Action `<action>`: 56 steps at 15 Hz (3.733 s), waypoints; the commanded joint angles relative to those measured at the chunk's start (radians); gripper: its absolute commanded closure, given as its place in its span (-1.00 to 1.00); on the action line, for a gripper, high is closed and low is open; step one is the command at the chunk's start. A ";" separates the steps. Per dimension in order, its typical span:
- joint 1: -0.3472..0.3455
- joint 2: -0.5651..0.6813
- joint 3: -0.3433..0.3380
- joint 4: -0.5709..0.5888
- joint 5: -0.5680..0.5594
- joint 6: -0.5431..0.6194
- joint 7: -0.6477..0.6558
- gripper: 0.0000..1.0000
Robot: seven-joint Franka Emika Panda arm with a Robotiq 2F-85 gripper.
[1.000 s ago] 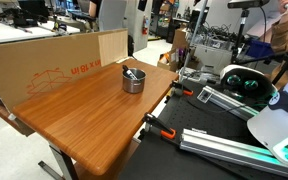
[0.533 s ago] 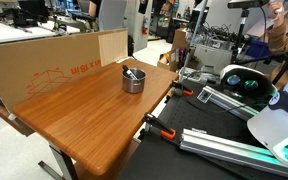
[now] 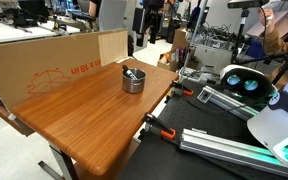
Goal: Take the marker from the silver pot and put it on the table
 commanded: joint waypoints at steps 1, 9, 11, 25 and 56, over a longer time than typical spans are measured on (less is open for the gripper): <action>-0.009 0.096 0.023 0.064 0.008 0.030 -0.051 -1.00; -0.015 0.288 0.052 0.170 -0.016 0.077 -0.052 -1.00; -0.017 0.329 0.059 0.198 -0.013 0.074 -0.051 -1.00; -0.014 0.439 0.064 0.302 -0.039 0.072 -0.026 0.42; 0.065 0.230 0.134 0.299 -0.070 0.131 0.040 0.90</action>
